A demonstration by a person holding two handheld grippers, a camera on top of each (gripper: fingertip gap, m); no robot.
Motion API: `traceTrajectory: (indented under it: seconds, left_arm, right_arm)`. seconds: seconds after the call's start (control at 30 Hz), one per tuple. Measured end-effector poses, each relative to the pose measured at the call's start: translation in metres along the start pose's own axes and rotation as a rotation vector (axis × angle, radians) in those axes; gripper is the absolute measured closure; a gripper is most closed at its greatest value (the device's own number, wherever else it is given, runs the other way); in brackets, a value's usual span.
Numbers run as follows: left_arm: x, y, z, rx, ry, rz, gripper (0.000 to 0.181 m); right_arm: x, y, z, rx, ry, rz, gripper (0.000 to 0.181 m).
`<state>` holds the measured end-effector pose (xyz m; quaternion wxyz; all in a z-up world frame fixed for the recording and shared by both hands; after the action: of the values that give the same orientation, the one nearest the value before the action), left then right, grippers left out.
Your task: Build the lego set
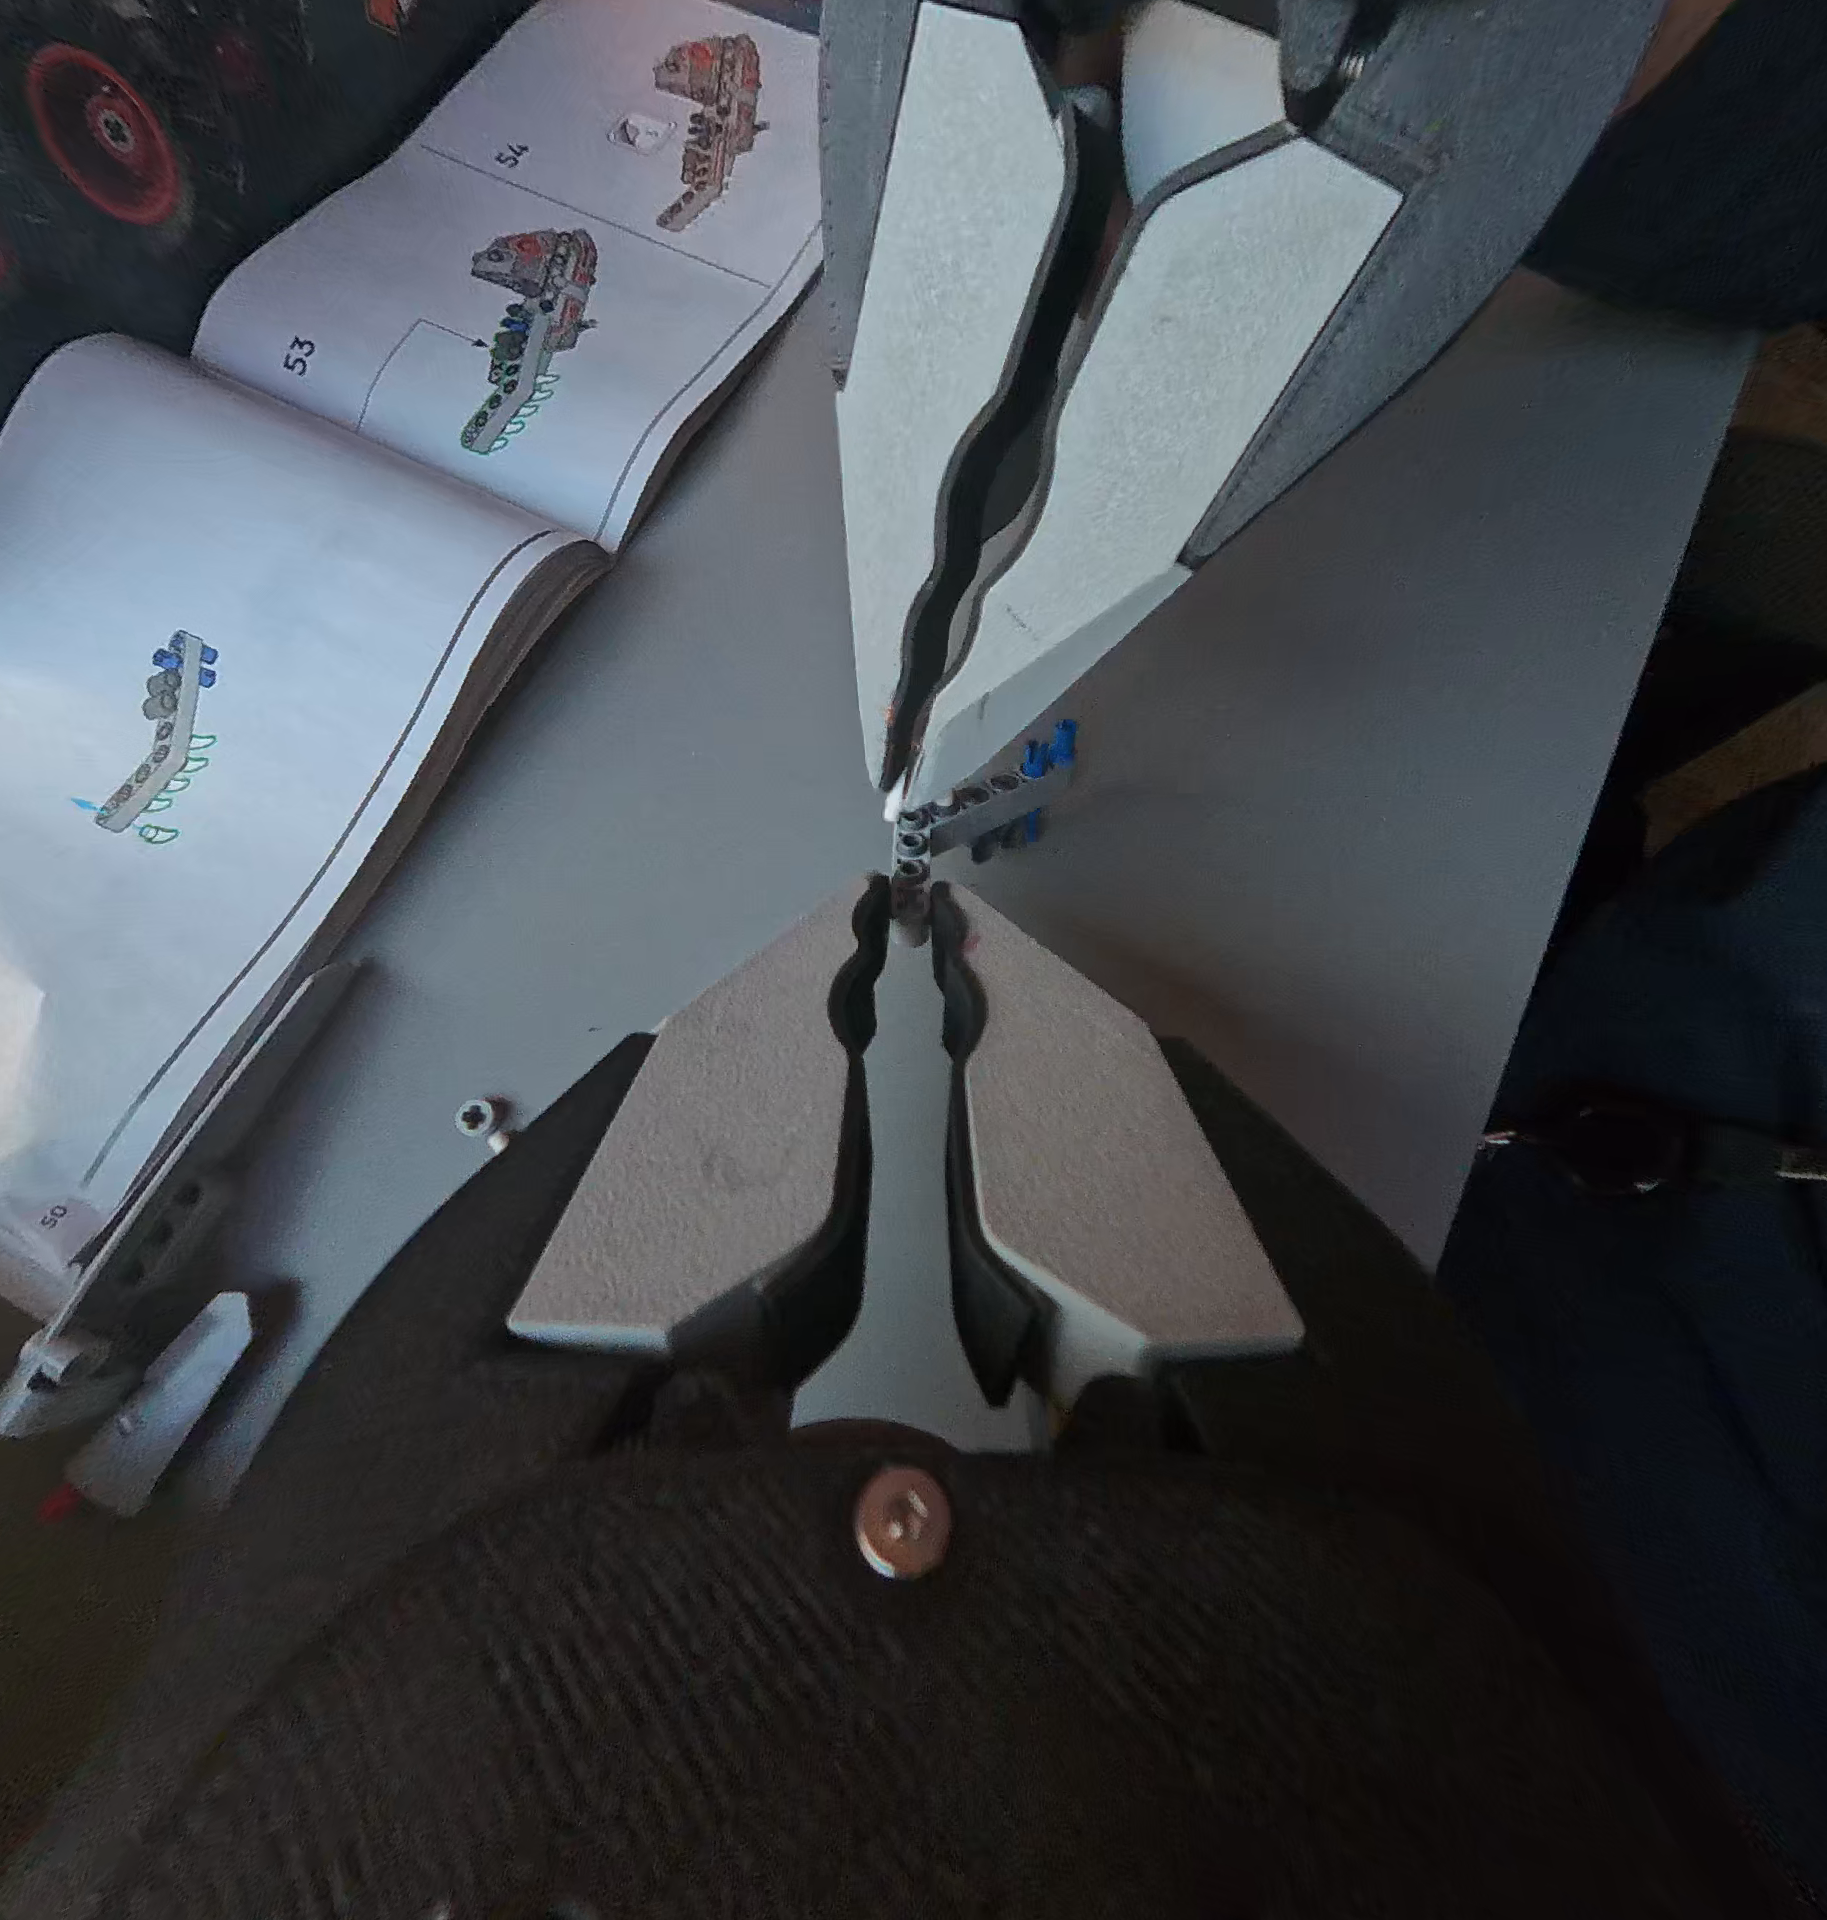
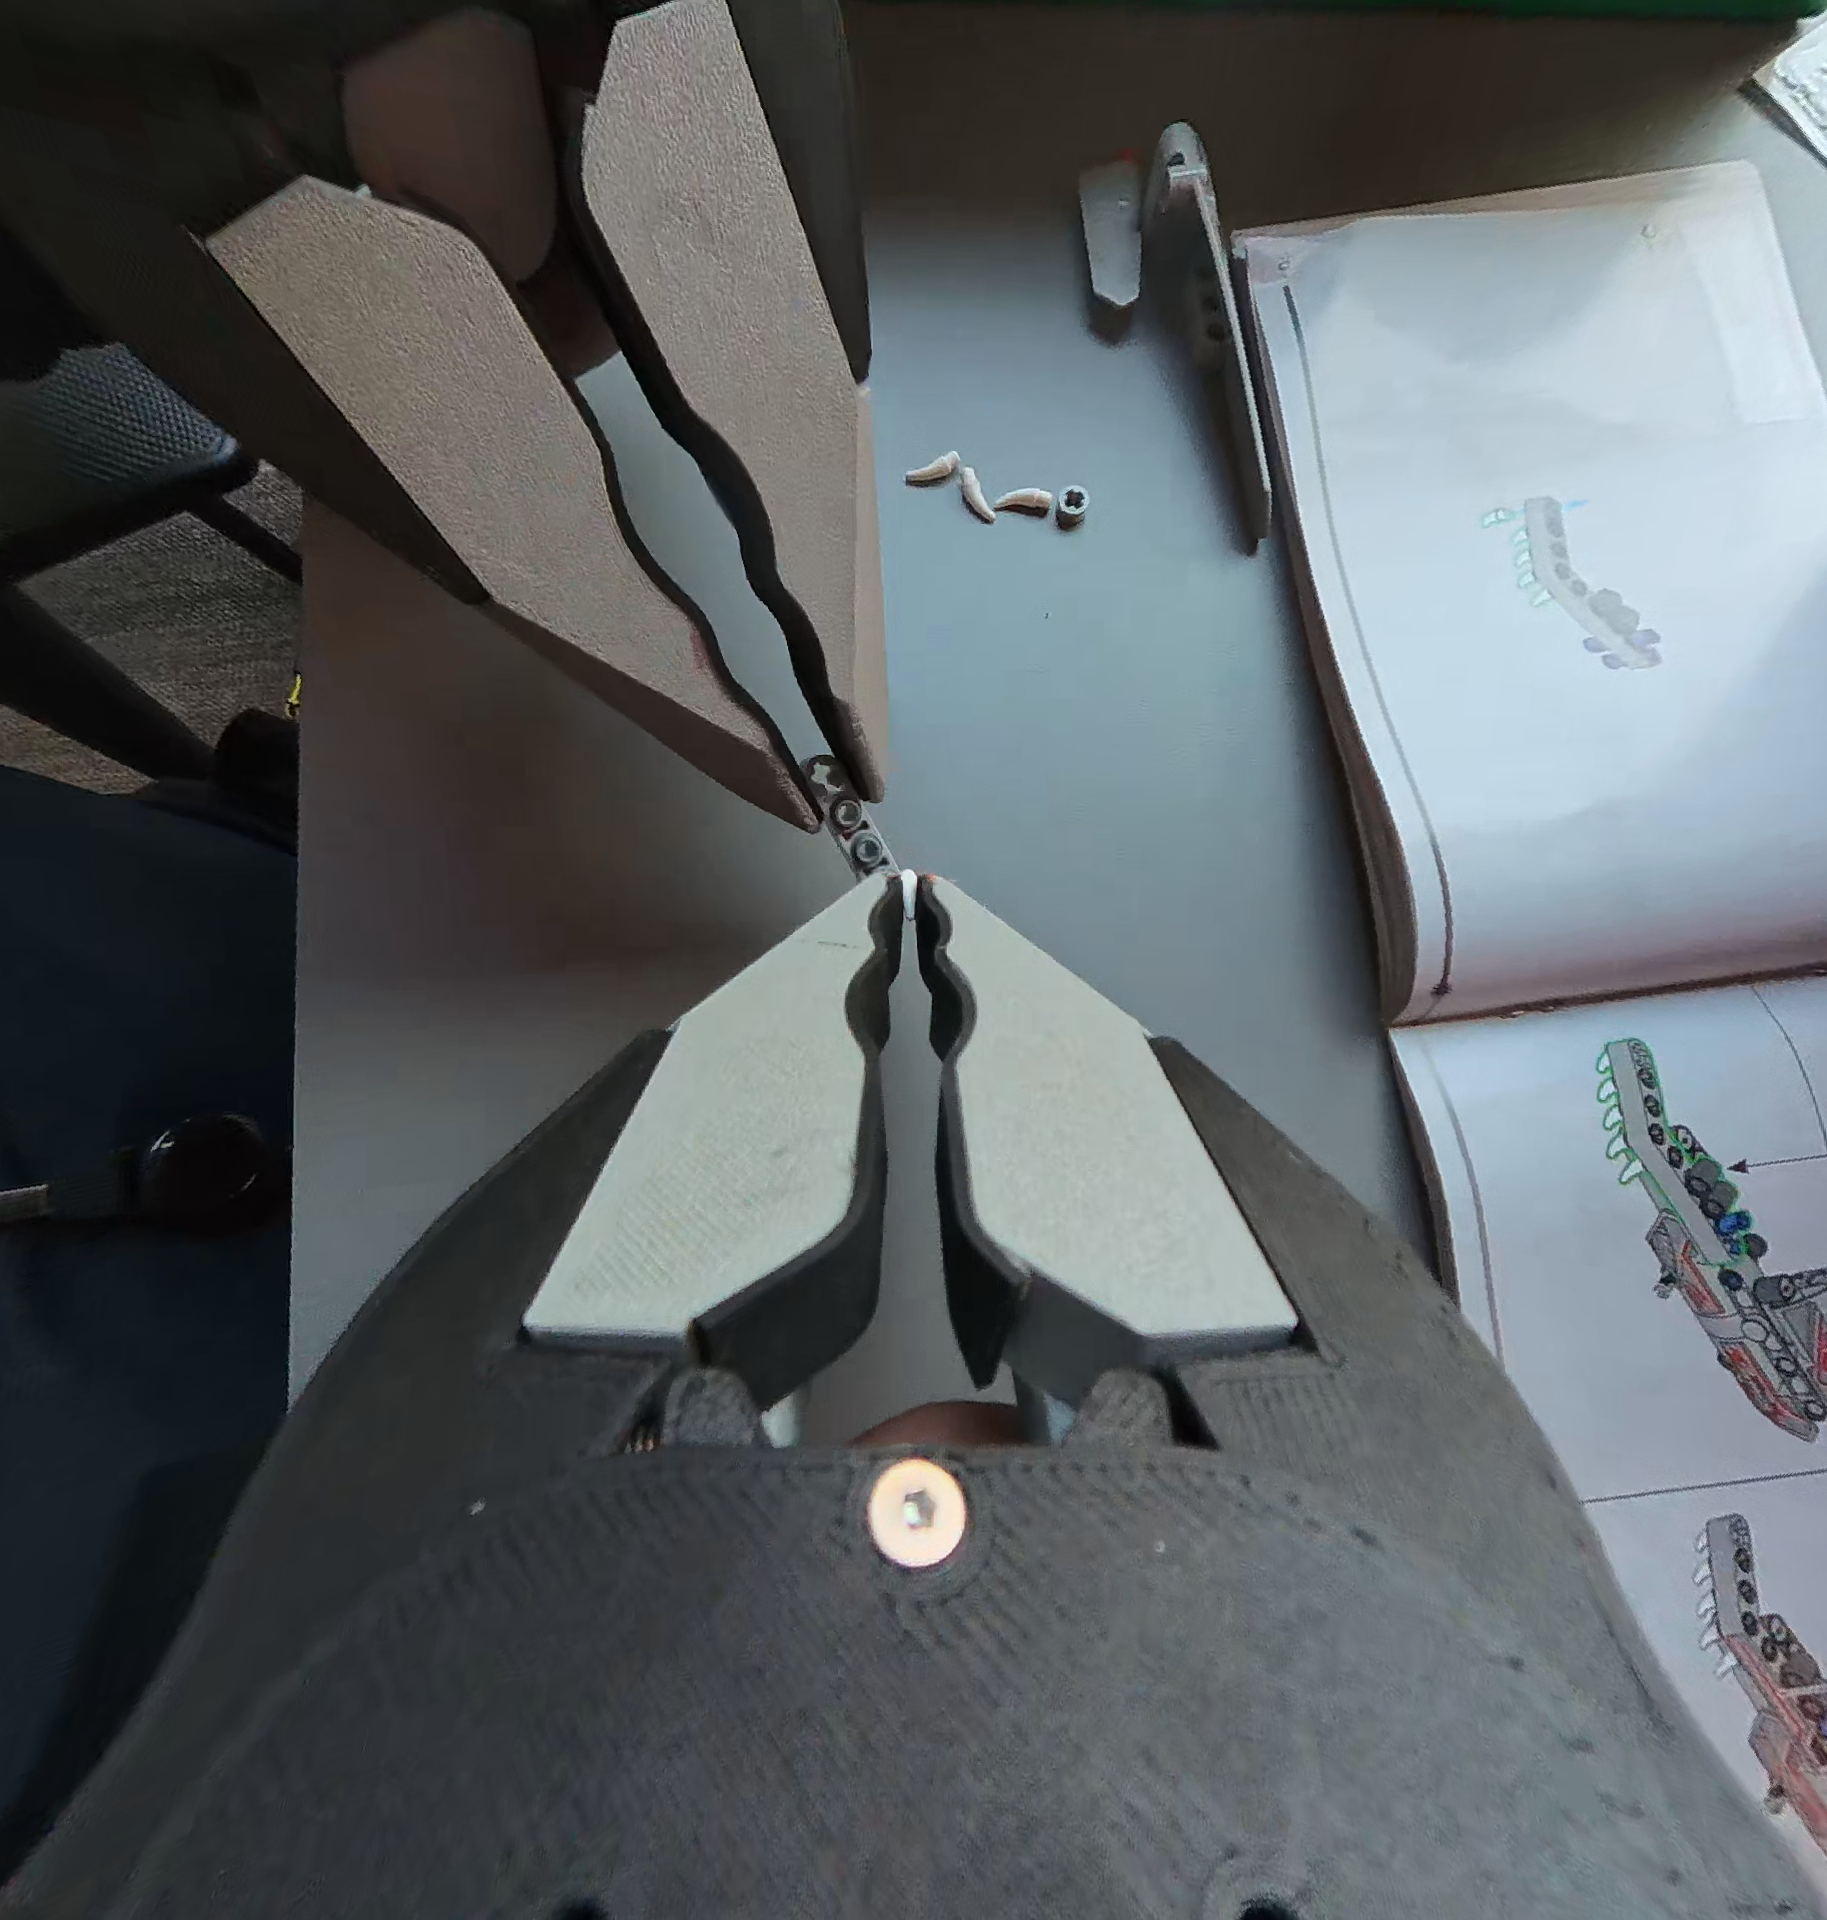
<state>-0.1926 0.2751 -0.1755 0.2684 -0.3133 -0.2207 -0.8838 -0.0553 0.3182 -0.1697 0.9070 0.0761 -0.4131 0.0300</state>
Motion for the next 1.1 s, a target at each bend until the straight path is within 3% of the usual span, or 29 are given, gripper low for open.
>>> traceTrajectory:
  seconds: [0.27, 0.53, 0.67, 0.9, 1.1]
  left_arm:
    - [0.003, -0.004, -0.002, -0.073, 0.097, -0.021, 0.176]
    - [-0.003, -0.026, 0.018, -0.059, 0.047, -0.164, 0.177]
    - [-0.012, -0.038, 0.018, -0.011, -0.027, -0.150, 0.170]
    - [-0.009, -0.041, 0.000, 0.040, -0.021, -0.105, 0.156]
    - [-0.006, -0.037, -0.002, 0.187, -0.009, -0.136, 0.157]
  right_arm:
    - [0.000, 0.010, -0.008, -0.099, 0.069, 0.096, 0.181]
    - [-0.006, 0.027, -0.025, -0.264, 0.166, 0.211, 0.181]
    - [-0.010, 0.029, -0.030, -0.286, 0.163, 0.202, 0.181]
    - [-0.021, 0.029, -0.035, -0.308, 0.153, 0.235, 0.181]
    - [-0.024, 0.031, -0.037, -0.343, 0.181, 0.265, 0.181]
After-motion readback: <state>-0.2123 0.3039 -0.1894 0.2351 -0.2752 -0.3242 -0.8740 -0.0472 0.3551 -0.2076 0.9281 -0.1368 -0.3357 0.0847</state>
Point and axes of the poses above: each gripper's, where its closed fingertips meet, x back along the fingers, z out of its top, y = z × x across the jaws, the point moved 10 cm from there along x, back along the fingers, and after that the axes turned 14 degrees about x, right-handed, at the moved point
